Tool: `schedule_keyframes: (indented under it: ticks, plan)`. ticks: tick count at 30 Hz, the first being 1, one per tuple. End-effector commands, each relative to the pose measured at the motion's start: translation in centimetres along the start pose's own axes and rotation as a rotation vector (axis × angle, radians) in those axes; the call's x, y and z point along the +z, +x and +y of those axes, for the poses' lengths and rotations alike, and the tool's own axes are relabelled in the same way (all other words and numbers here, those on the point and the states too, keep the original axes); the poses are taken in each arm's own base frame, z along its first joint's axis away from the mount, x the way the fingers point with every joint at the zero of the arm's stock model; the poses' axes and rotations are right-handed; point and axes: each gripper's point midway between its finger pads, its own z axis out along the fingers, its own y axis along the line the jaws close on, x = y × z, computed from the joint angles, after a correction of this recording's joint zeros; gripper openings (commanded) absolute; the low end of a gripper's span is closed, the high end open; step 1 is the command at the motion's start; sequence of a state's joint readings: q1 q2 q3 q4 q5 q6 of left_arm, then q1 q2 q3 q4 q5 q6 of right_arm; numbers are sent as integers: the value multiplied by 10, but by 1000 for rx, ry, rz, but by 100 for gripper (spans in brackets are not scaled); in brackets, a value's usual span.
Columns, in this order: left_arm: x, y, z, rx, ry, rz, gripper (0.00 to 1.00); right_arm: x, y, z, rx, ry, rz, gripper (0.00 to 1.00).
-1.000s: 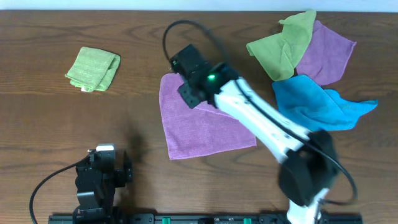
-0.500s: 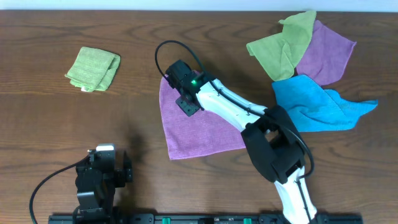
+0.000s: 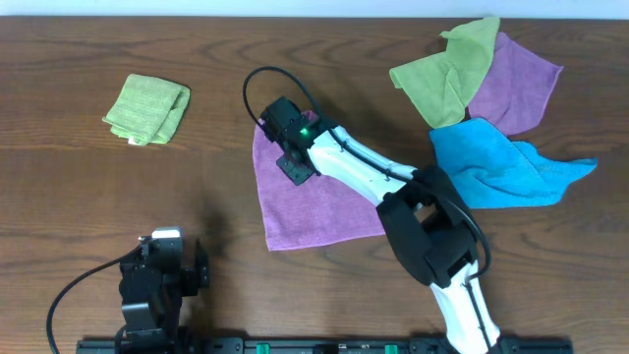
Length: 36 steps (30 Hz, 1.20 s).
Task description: Fold the cloth
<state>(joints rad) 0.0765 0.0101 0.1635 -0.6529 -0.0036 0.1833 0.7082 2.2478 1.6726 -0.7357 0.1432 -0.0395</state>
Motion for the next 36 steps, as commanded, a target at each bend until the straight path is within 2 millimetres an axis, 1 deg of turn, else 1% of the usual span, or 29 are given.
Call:
schedule_keyframes:
  ticks: [1,4,6,8,9,10,11,12,19,22,23,25,28,31,33,36]
  plan:
    - [1,2,-1,-5,1,3,95,12,8,-5,-2,29,38,2]
    - [1,2,-1,-5,1,3,95,6,5,-12,1,57,46,2]
    - [1,2,-1,-5,1,3,95,-2,1,-17,1,71,49,8]
    - [1,2,-1,-5,1,3,95,-8,-4,-18,3,71,45,10]
    - [1,2,-1,-5,1,3,95,-12,-7,-19,3,71,40,14]
    - [1,2,-1,-5,1,3,95,-15,-9,-19,4,71,37,14]
    - [1,2,-1,-5,1,3,95,-17,-12,-20,5,71,32,7]
    - [1,2,-1,-5,1,3,95,-19,-14,-20,6,71,28,2]
    - [1,2,-1,-5,1,3,95,-20,-16,-20,6,72,24,2]
    - [1,2,-1,-5,1,3,95,-21,-15,-30,14,108,27,1]
    - [1,2,-1,-5,1,3,95,-21,-14,-35,24,129,30,1]
    - [1,2,-1,-5,1,3,95,-21,-11,-54,59,194,39,1]
    - [1,2,-1,-5,1,3,95,-21,1,-87,116,257,74,1]
    - [1,2,-1,-5,1,3,95,-20,16,-124,198,296,110,1]
    - [1,2,-1,-5,1,3,95,-20,28,-157,299,341,125,1]
    - [1,2,-1,-5,1,3,95,-20,46,-197,415,379,141,1]
